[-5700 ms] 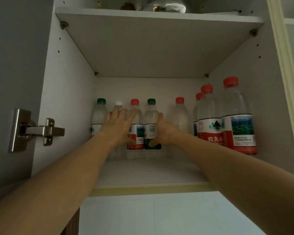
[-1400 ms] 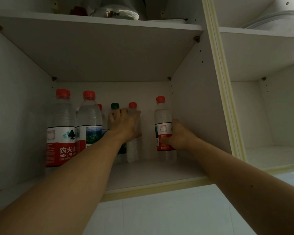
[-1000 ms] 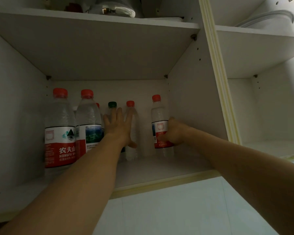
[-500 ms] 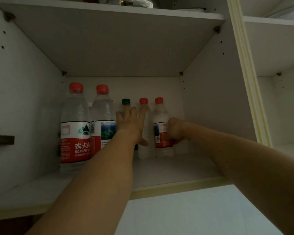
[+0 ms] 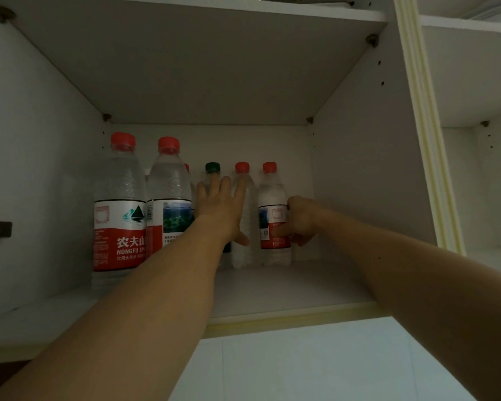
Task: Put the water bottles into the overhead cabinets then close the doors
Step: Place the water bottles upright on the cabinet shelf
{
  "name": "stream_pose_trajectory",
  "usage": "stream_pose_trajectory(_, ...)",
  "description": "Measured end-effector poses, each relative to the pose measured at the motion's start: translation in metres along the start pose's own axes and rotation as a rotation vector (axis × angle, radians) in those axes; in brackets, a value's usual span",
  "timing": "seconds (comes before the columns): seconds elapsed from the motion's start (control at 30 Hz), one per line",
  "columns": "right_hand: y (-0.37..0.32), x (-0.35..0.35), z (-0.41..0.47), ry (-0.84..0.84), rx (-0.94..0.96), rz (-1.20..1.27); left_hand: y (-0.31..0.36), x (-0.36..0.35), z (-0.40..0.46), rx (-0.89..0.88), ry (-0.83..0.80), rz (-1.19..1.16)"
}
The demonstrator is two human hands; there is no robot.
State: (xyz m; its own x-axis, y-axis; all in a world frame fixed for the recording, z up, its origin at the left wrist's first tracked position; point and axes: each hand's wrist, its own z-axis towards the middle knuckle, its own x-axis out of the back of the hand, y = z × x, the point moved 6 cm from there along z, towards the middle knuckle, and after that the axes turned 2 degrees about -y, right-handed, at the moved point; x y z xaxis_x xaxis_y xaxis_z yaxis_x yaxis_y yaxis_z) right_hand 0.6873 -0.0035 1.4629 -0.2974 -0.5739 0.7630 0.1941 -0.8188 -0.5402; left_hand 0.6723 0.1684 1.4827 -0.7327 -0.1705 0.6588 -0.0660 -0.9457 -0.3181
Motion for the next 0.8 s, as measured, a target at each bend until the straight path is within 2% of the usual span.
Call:
stream_pose_trajectory(0.13, -0.003, 0.006, 0.002, 0.069, 0.052, -0.124, 0.009, 0.006, -0.004, -0.003, 0.01, 0.035)
stream_pose_trajectory(0.23, -0.011, 0.024, -0.002, 0.263, 0.151, -0.15, 0.012, 0.025, -0.012, -0.062, 0.067, -0.076)
stream_pose_trajectory(0.33, -0.019, 0.033, -0.003, 0.415, 0.241, -0.076, 0.014, 0.059, -0.031, -0.172, 0.272, -0.305)
stream_pose_trajectory(0.43, -0.034, 0.035, -0.006, 0.436, 0.341, 0.014, -0.007, 0.101, -0.068, -0.19, 0.586, -0.479)
stream_pose_trajectory(0.5, -0.046, 0.033, -0.011, 0.431, 0.433, 0.009, -0.033, 0.116, -0.095, -0.121, 0.75, -0.506)
stream_pose_trajectory(0.57, -0.058, 0.027, -0.021, 0.398, 0.524, 0.004, -0.066, 0.115, -0.118, 0.028, 0.811, -0.515)
stream_pose_trajectory(0.63, -0.07, 0.018, -0.031, 0.349, 0.595, -0.008, -0.097, 0.097, -0.135, 0.235, 0.748, -0.532)
stream_pose_trajectory(0.7, -0.081, 0.011, -0.041, 0.332, 0.647, -0.064, -0.122, 0.067, -0.145, 0.429, 0.584, -0.627)
stream_pose_trajectory(0.8, -0.092, 0.0, -0.053, 0.288, 0.675, -0.107, -0.13, 0.027, -0.154, 0.518, 0.344, -1.005)
